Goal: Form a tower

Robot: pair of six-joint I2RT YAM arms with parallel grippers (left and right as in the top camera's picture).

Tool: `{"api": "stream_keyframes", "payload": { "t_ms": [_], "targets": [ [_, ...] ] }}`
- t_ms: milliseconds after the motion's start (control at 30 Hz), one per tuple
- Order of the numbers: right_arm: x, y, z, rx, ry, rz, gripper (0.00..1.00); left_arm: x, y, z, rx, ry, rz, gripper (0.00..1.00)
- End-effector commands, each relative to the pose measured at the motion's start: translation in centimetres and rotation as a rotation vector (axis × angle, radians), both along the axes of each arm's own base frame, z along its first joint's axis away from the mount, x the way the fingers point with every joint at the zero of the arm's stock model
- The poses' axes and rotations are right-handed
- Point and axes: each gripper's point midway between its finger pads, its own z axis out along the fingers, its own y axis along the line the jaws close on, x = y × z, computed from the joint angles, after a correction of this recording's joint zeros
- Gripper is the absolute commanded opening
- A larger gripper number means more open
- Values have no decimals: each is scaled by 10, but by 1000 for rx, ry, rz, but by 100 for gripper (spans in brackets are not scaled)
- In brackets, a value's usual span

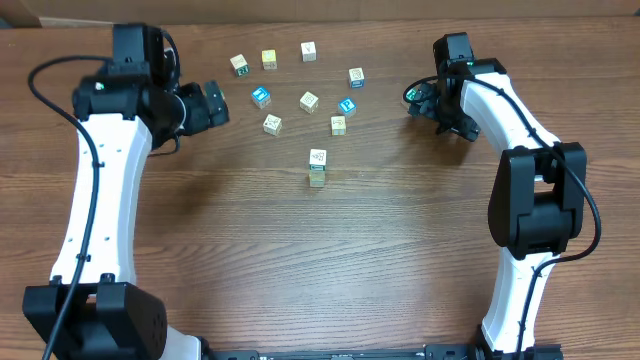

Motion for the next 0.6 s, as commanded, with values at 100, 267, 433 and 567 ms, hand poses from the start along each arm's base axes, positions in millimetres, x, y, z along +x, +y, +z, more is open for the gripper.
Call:
{"api": "stream_keyframes", "payload": {
  "t_ms": [100, 267, 433, 567],
  "targets": [
    [3, 1, 17, -1, -40, 0, 100, -12, -1, -59, 8, -28, -14, 100],
    [3, 1, 17, -1, -40, 0, 100, -20, -1, -82, 12, -130, -13, 100],
    [3, 1, 17, -1, -40, 0, 100, -22, 0, -90, 16, -262, -11, 100],
    [3, 1, 17, -1, -40, 0, 100, -28, 0, -94, 19, -369, -10, 100]
  ]
}}
